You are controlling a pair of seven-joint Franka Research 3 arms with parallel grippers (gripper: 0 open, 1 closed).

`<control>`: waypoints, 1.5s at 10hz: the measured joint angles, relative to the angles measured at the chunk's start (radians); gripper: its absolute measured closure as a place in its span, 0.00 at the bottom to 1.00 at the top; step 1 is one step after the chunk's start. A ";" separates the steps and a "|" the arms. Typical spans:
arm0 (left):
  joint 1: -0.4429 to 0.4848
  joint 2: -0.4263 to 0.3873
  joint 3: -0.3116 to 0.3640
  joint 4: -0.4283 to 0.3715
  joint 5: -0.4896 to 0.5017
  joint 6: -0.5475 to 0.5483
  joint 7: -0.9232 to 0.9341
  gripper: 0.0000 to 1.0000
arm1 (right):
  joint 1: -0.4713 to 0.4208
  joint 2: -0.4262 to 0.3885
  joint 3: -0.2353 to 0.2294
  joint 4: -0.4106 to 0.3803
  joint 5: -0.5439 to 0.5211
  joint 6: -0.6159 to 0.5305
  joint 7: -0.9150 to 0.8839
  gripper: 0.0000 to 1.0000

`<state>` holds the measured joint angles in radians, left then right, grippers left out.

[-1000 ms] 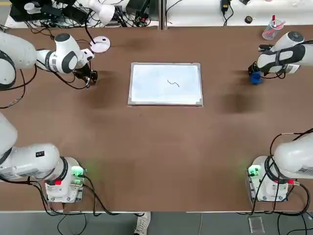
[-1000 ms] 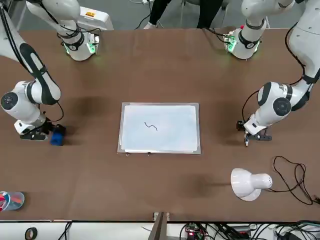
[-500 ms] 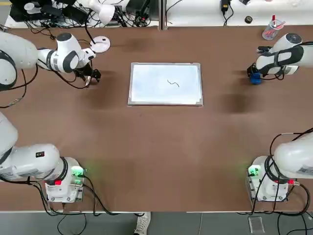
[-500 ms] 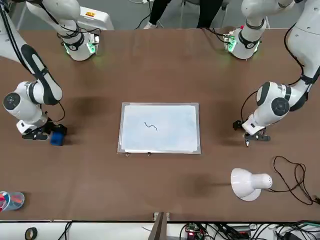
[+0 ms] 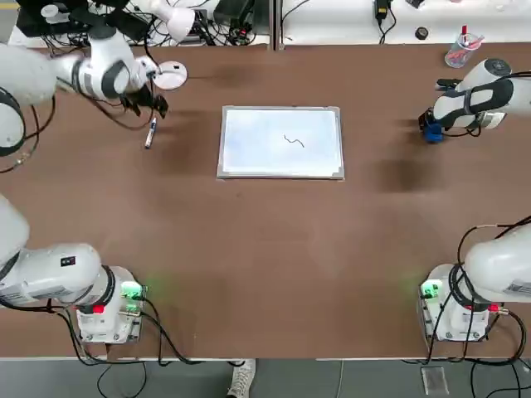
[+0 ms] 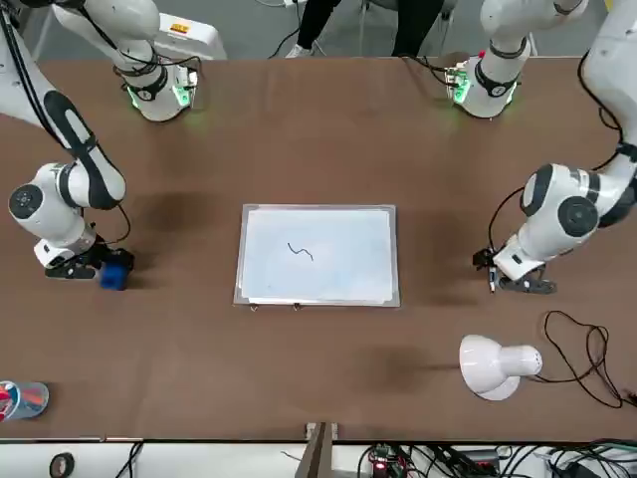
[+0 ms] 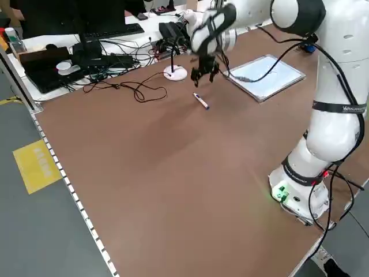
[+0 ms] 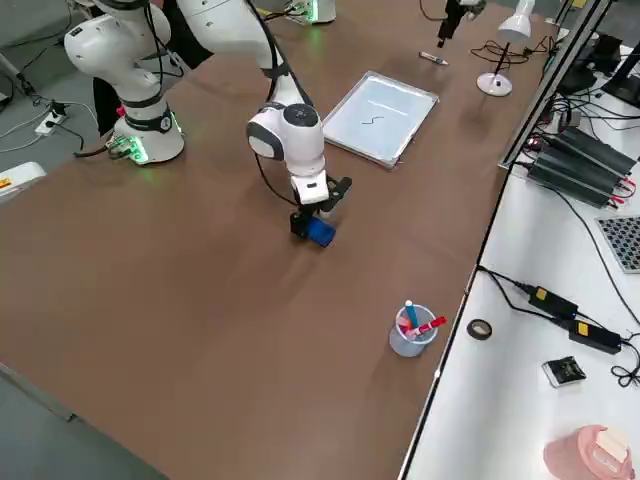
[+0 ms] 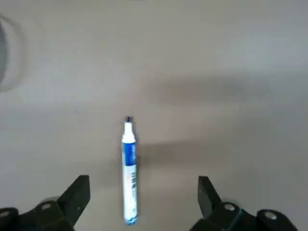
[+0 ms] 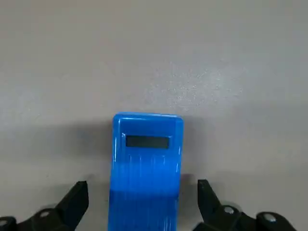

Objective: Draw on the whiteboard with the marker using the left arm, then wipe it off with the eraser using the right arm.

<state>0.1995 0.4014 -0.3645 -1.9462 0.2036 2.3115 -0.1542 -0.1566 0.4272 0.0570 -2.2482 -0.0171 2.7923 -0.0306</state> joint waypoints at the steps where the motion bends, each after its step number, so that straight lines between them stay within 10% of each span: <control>1: 0.000 -0.020 -0.009 0.062 0.000 -0.089 0.000 0.01 | 0.000 0.001 0.000 0.000 0.000 0.000 -0.001 0.04; 3: 0.001 -0.059 -0.016 0.178 0.000 -0.235 -0.002 0.01 | 0.000 0.001 0.000 0.000 0.000 0.001 -0.001 0.07; 6: 0.006 -0.127 -0.016 0.318 0.000 -0.378 -0.001 0.01 | 0.000 0.001 0.000 -0.001 0.000 0.002 -0.001 0.41; 15: 0.006 -0.325 0.023 0.457 -0.113 -0.661 0.066 0.00 | 0.044 -0.003 0.007 0.034 -0.004 -0.066 0.081 0.44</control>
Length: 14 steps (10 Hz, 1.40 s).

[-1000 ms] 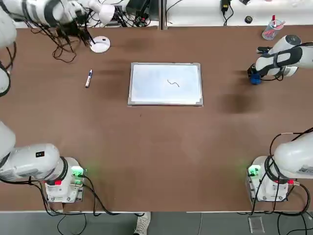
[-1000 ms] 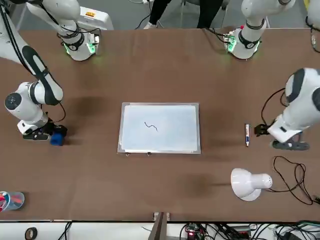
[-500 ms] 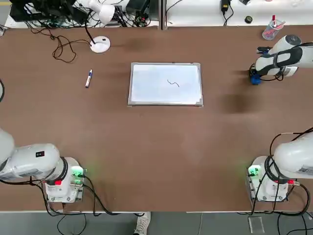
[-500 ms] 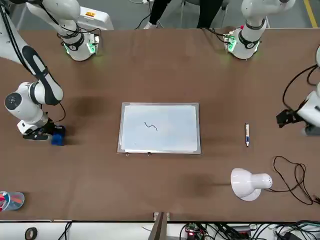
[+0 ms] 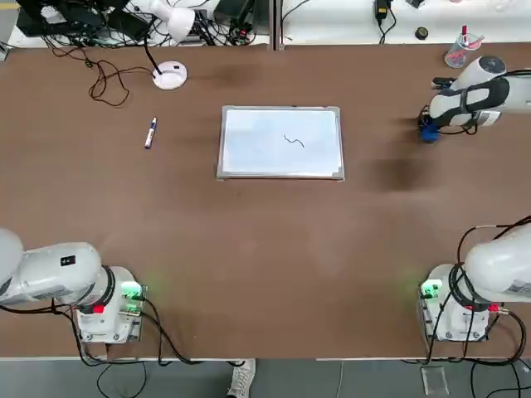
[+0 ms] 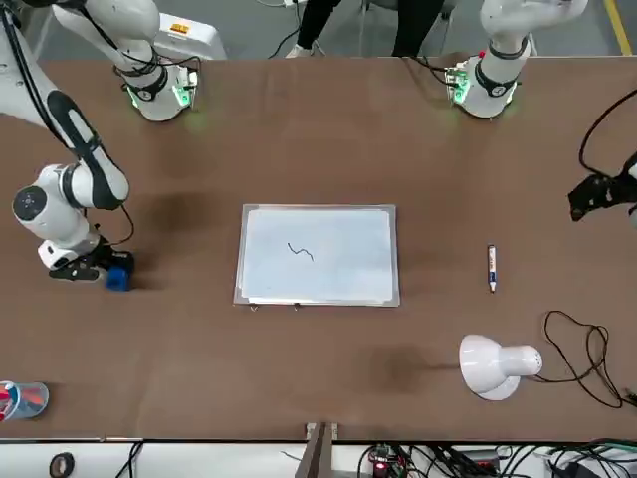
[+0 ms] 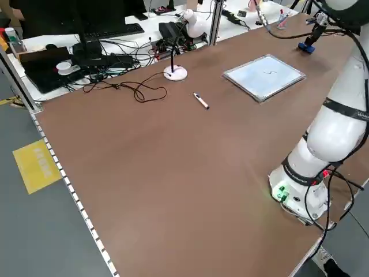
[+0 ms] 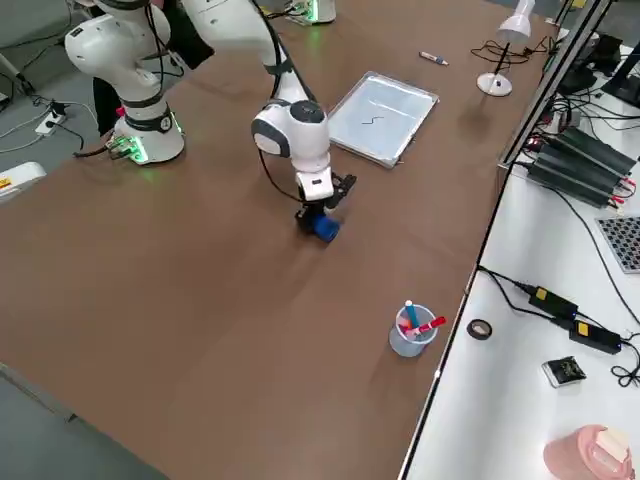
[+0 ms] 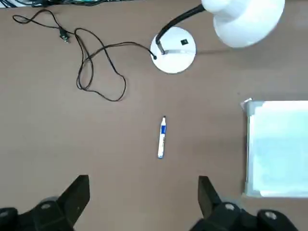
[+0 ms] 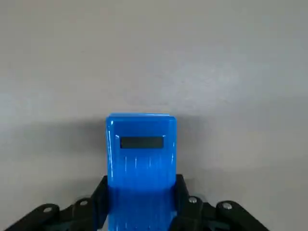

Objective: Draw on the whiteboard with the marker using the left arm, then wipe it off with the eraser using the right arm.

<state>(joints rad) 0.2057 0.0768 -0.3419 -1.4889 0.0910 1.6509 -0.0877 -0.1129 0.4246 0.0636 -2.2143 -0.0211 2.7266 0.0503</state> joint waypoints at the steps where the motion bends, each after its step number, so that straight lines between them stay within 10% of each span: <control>1: -0.018 -0.022 0.031 -0.009 -0.008 -0.019 0.019 0.00 | 0.028 -0.007 0.004 0.024 0.000 -0.045 0.050 0.44; 7: -0.160 -0.175 0.206 -0.180 -0.062 -0.042 0.027 0.00 | 0.325 -0.105 0.018 0.217 0.000 -0.345 0.497 0.44; 14: -0.160 -0.157 0.214 -0.203 -0.064 -0.039 0.024 0.00 | 0.591 -0.079 0.017 0.254 0.002 -0.263 0.765 0.44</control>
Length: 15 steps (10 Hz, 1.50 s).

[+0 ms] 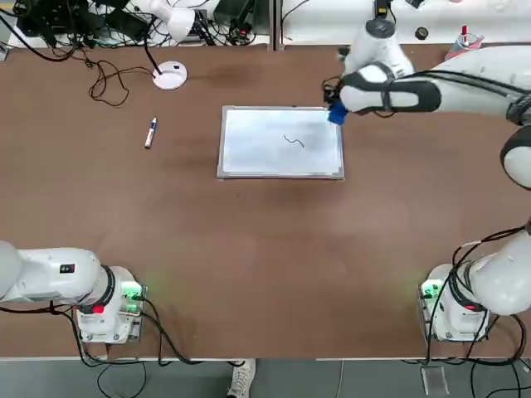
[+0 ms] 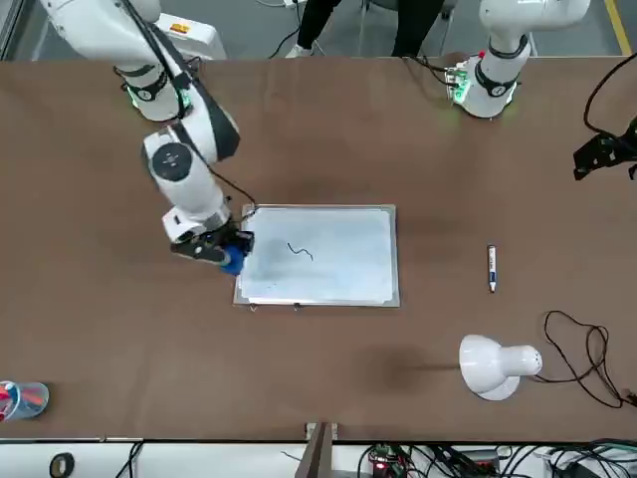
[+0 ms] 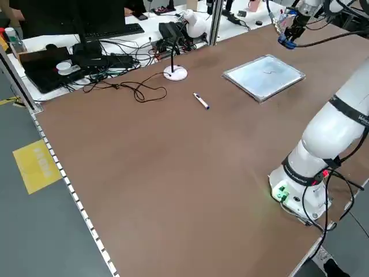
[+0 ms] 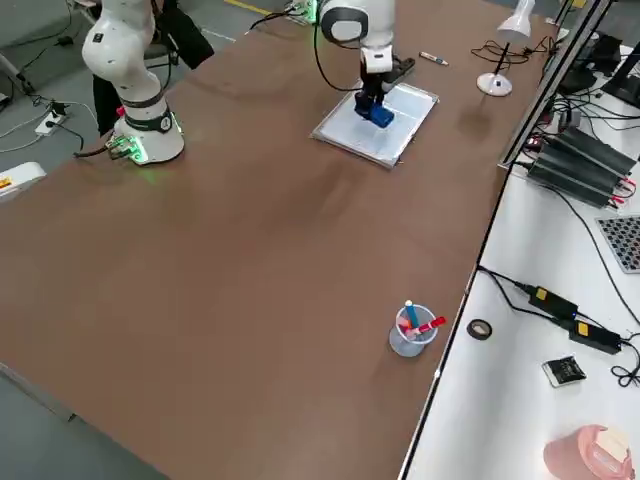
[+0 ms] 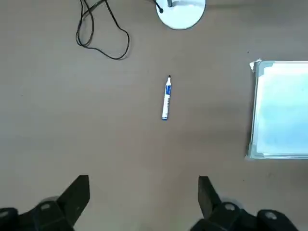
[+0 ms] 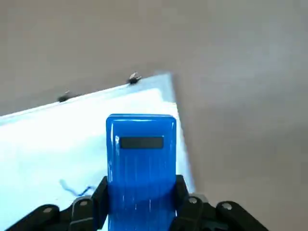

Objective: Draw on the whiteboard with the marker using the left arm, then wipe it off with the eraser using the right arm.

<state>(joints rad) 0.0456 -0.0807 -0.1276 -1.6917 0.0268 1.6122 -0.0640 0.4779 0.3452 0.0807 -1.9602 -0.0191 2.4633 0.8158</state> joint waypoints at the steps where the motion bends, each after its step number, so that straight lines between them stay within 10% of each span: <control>1: 0.001 0.000 0.001 0.000 0.000 0.000 0.000 0.00 | 0.029 0.014 0.000 0.000 0.000 0.024 0.027 0.44; 15: 0.004 0.020 0.004 0.017 0.000 0.036 0.000 0.00 | 0.172 0.181 -0.044 -0.052 -0.005 0.254 0.109 0.44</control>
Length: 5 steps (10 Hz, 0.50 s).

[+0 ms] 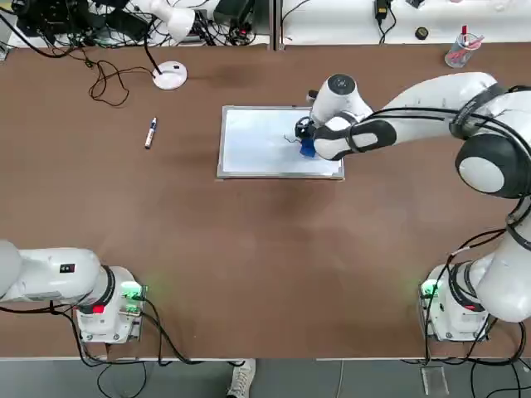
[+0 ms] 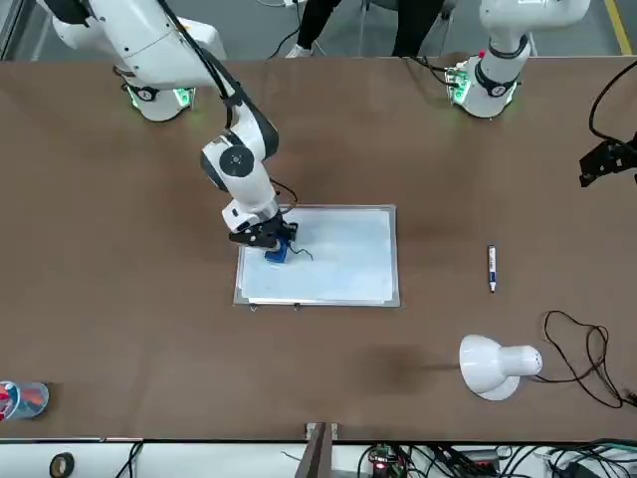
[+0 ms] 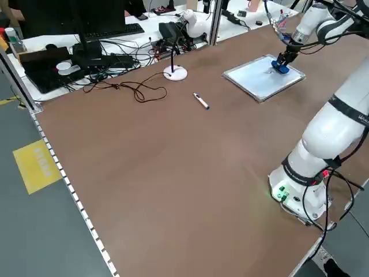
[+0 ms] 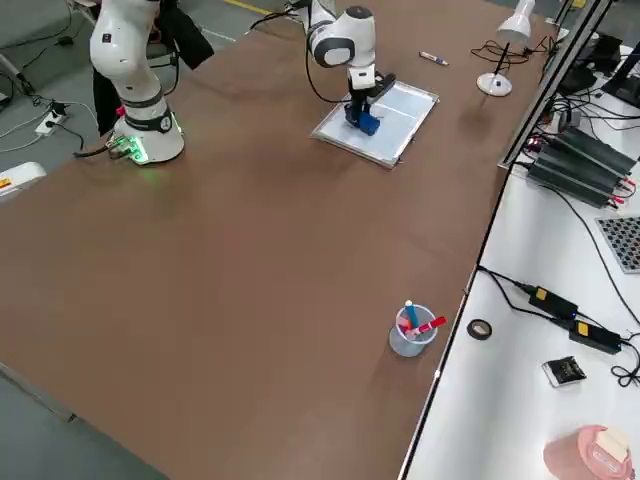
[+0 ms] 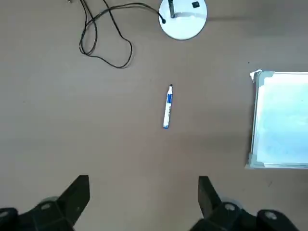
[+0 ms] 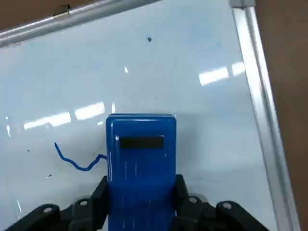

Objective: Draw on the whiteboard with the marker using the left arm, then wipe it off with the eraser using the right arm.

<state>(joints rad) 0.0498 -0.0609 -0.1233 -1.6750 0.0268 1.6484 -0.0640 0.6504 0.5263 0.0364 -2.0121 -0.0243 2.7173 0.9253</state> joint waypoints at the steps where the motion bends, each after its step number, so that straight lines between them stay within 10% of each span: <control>1: -0.001 0.001 -0.001 0.000 0.000 0.003 0.000 0.00 | 0.030 0.011 -0.024 0.000 0.000 0.013 0.006 0.44; 5: -0.003 0.002 -0.003 0.002 0.000 0.009 0.000 0.00 | 0.150 0.022 -0.128 0.001 0.000 0.039 0.048 0.44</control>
<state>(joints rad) 0.0467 -0.0590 -0.1259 -1.6729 0.0268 1.6570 -0.0640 0.8007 0.5481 -0.0917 -2.0107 -0.0245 2.7564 0.9732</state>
